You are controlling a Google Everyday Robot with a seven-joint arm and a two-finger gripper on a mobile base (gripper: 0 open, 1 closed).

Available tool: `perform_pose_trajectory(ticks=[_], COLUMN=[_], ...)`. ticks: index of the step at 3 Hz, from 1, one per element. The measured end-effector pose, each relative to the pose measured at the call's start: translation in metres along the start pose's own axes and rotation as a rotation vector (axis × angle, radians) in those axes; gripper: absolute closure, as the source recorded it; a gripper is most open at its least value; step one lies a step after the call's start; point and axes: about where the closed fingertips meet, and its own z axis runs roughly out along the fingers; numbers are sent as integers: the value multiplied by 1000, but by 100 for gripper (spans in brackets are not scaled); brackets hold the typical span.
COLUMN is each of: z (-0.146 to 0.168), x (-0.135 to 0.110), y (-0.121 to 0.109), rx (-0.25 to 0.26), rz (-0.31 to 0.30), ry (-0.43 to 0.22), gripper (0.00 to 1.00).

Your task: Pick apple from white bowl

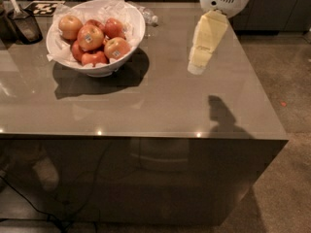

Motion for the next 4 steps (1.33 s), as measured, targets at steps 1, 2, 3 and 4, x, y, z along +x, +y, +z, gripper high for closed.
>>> perform_pose_trajectory(ticks=[1, 2, 3, 4], z=[3, 1, 7, 6], x=[-24, -60, -104, -114], y=[-2, -2, -3, -6], rx=[-14, -27, -46, -26], rz=[-9, -45, -106, -110], ry=[-73, -98, -108, -135], gripper=[0, 0, 0, 0])
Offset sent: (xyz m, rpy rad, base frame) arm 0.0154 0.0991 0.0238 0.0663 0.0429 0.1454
